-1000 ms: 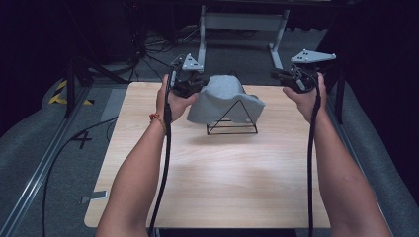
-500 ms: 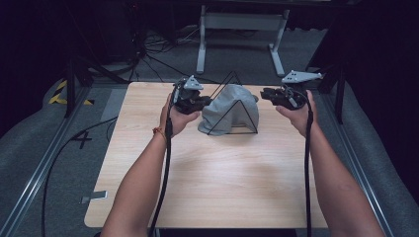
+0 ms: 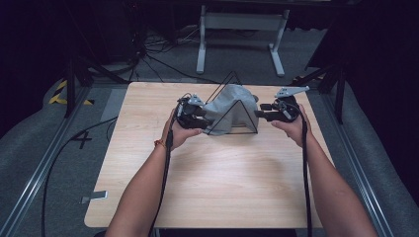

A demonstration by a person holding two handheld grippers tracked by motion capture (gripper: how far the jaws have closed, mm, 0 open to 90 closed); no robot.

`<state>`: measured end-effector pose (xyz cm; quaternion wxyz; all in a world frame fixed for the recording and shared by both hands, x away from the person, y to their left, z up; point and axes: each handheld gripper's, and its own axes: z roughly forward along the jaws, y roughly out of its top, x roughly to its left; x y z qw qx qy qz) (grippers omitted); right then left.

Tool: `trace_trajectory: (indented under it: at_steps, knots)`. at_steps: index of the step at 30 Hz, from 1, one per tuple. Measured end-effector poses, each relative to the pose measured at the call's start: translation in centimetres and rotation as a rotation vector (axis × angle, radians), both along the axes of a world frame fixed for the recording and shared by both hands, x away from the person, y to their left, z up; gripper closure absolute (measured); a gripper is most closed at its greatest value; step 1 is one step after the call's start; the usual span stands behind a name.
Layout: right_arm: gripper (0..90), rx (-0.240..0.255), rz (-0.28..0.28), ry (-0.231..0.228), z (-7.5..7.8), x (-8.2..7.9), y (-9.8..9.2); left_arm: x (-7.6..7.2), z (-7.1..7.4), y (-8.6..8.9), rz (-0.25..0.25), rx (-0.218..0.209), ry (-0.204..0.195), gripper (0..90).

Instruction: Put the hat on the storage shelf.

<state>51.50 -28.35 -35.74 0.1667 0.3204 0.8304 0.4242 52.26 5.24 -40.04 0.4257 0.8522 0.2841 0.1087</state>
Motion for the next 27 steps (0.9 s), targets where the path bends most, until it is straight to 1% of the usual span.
trace_trajectory:
  at_steps: [1, 2, 3, 4, 5, 6, 7, 8, 10, 11, 12, 13, 14, 15, 17, 18, 19, 20, 21, 22, 23, 24, 25, 26, 27]
  knots:
    - [57.7, -0.004, 0.013, 0.007, -0.6, 0.1, 0.4, 0.1, -0.3, -0.4, 0.009, 0.008, -0.005, 53.1]
    - [57.7, -0.004, 0.013, 0.007, -0.6, 0.1, 0.4, 0.1, -0.3, -0.4, 0.009, 0.008, -0.005, 55.2]
    - [63.5, -0.030, 0.003, 0.018, -0.9, 0.2, 0.8, 0.1, -0.4, -0.4, 0.002, 0.006, 0.003, 60.0]
    - [66.3, -0.042, -0.004, 0.012, -1.1, 0.2, 1.0, 0.2, -0.6, -0.6, 0.002, 0.008, 0.003, 63.4]
    - [70.2, -0.046, -0.012, 0.008, -1.3, 0.2, 1.2, 0.2, -0.8, -0.7, 0.010, 0.020, 0.004, 66.6]
    - [75.2, -0.046, -0.012, 0.007, -1.5, 0.3, 1.3, 0.2, -0.8, -0.7, 0.010, 0.020, 0.004, 71.4]
    - [75.2, -0.046, -0.012, 0.007, -1.5, 0.3, 1.3, 0.3, -0.9, -0.7, 0.008, 0.027, 0.011, 71.4]
    - [81.5, -0.058, -0.007, 0.003, -1.9, 0.3, 1.6, 0.4, -1.2, -0.8, 0.014, 0.028, 0.007, 79.4]
    - [85.2, -0.063, -0.004, -0.004, -2.1, 0.2, 1.7, 0.4, -1.4, -0.9, 0.022, 0.041, 0.004, 87.2]
    - [86.8, -0.059, -0.004, -0.004, -2.3, 0.2, 1.8, 0.4, -1.4, -0.9, 0.022, 0.041, 0.004, 89.7]
    - [86.8, -0.059, -0.004, -0.004, -2.3, 0.2, 1.8, 0.5, -1.5, -0.8, 0.016, 0.046, 0.013, 89.7]
    - [87.2, -0.064, 0.001, -0.006, -2.5, 0.1, 2.0, 0.6, -1.7, -0.7, 0.034, 0.056, 0.008, 89.9]
    - [87.2, -0.064, 0.001, -0.006, -2.5, 0.1, 2.0, 0.6, -1.7, -0.7, 0.034, 0.056, 0.008, 89.9]
    - [87.2, -0.051, -0.008, -0.007, -2.7, 0.0, 2.0, 0.8, -1.9, -0.5, 0.067, 0.066, 0.011, 89.9]
    - [87.2, -0.042, -0.013, -0.005, -3.0, -0.1, 1.9, 1.0, -2.2, 0.0, 0.088, 0.048, 0.029, 89.9]
    - [87.2, -0.042, -0.013, -0.005, -3.0, -0.1, 1.9, 1.0, -2.2, 0.0, 0.088, 0.048, 0.029, 89.9]
    - [87.2, -0.038, -0.017, -0.004, -3.1, -0.1, 1.8, 0.9, -2.3, 0.2, 0.081, 0.058, 0.027, 89.9]
    - [87.2, -0.036, -0.021, -0.004, -3.3, -0.2, 1.8, 0.7, -2.4, 0.2, 0.075, 0.049, 0.018, 89.9]
    - [87.1, -0.037, -0.024, -0.003, -3.5, -0.2, 1.7, 0.3, -2.3, 0.1, 0.046, 0.038, 0.015, 89.6]
    - [87.1, -0.034, -0.026, 0.000, -3.7, -0.4, 1.6, -0.3, -2.3, -0.1, -0.001, 0.050, -0.006, 86.4]
    - [87.2, -0.033, -0.024, -0.001, -3.8, -0.4, 1.6, -0.7, -2.2, -0.3, -0.006, 0.078, -0.027, 86.4]
    - [87.2, -0.033, -0.024, -0.001, -3.8, -0.4, 1.6, -0.7, -2.2, -0.3, -0.006, 0.078, -0.027, 86.5]
    - [87.2, -0.027, -0.025, 0.006, -3.9, -0.4, 1.5, -1.1, -2.2, -0.5, -0.012, 0.078, -0.038, 86.5]
    - [87.2, -0.024, -0.025, 0.007, -3.9, -0.4, 1.6, -1.2, -2.2, -0.5, -0.001, 0.087, -0.047, 86.6]
    - [87.2, -0.020, -0.015, 0.011, -3.9, -0.4, 1.8, -1.2, -2.2, -0.4, -0.002, 0.088, -0.042, 86.6]
